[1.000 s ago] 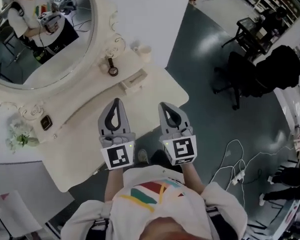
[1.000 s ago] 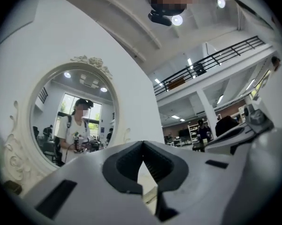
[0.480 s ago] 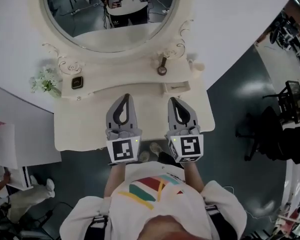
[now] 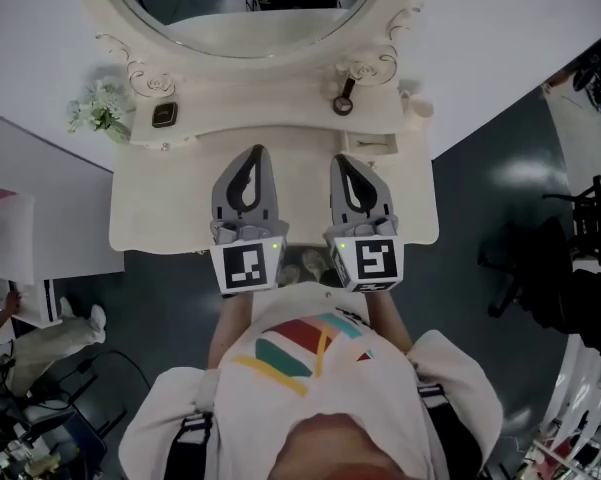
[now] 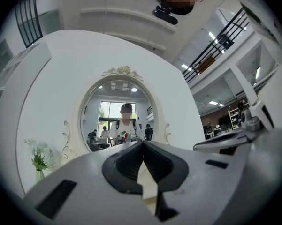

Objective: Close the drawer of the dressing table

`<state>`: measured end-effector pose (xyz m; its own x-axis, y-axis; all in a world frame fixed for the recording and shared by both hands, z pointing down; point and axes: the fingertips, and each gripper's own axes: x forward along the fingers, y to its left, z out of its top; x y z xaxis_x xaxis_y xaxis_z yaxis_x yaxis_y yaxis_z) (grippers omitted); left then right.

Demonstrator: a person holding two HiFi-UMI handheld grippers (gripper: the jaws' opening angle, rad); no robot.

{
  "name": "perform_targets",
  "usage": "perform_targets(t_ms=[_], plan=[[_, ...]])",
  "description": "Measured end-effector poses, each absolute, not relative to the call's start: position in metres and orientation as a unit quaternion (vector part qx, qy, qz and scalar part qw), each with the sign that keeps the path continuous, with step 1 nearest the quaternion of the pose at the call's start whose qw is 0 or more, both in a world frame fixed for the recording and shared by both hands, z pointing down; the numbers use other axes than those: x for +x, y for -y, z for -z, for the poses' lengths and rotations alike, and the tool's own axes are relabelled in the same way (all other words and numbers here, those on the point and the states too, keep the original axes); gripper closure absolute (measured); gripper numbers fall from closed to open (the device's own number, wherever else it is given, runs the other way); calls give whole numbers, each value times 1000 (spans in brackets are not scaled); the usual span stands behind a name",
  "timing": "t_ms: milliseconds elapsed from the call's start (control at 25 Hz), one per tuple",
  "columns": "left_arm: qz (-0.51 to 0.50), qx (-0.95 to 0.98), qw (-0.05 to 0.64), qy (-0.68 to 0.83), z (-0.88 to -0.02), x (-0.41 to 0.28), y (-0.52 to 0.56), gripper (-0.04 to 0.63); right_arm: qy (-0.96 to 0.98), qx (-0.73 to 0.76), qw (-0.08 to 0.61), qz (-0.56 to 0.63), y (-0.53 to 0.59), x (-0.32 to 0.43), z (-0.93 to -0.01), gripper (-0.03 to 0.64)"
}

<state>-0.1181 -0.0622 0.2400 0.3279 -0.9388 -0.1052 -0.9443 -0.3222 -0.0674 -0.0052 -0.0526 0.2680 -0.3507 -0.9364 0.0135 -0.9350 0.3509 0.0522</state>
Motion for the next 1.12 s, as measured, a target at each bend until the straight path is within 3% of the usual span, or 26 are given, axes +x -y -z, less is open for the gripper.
perform_targets(t_ms=[400,480,560,1120], plan=[[-7,-811,48,-583,-254,-110,73,589,827,562,24,-25,68,14,-294,617],[-2,-812,45,-583,-260,-108,76,589,829,557,24,-41,71,20,-307,559],[5,-812,42,-582,-266,-105,77,589,825,562,36,-52,76,31,-321,525],[42,-814,42,-578,-291,-84,87,589,770,613,143,-106,98,114,-447,515]])
